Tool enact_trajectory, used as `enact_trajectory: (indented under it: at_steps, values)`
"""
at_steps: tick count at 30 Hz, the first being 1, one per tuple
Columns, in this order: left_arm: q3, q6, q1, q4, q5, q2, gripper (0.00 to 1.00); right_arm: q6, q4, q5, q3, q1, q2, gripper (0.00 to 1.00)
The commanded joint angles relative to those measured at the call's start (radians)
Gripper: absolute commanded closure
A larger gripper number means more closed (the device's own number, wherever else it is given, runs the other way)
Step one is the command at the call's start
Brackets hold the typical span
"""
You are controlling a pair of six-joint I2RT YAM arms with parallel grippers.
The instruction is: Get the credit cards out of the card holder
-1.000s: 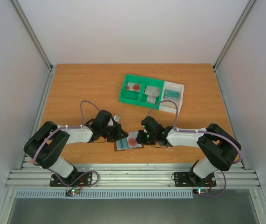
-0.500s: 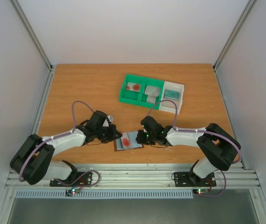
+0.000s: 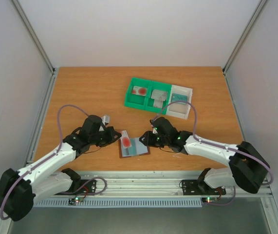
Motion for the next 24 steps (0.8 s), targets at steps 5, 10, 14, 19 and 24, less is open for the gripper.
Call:
enact_trajectory:
  at_steps: [5, 10, 14, 19, 24]
  values:
    - [0.025, -0.087, 0.005, 0.068, -0.048, -0.179, 1.0, 0.15, 0.231, -0.136, -0.015, 0.006, -0.158, 0.5]
    - [0.011, -0.142, 0.005, 0.13, -0.058, -0.261, 1.0, 0.234, 0.338, -0.173, -0.025, 0.006, -0.181, 0.34]
    - [0.005, -0.169, 0.005, 0.167, -0.057, -0.298, 1.0, 0.293, 0.388, -0.188, -0.026, 0.007, -0.166, 0.23]
    - [-0.014, -0.2, 0.005, 0.231, -0.052, -0.328, 1.0, 0.347, 0.463, -0.226, -0.02, 0.009, -0.125, 0.23]
    - [-0.029, -0.221, 0.005, 0.309, -0.041, -0.332, 0.99, 0.383, 0.57, -0.258, -0.022, 0.01, -0.092, 0.38]
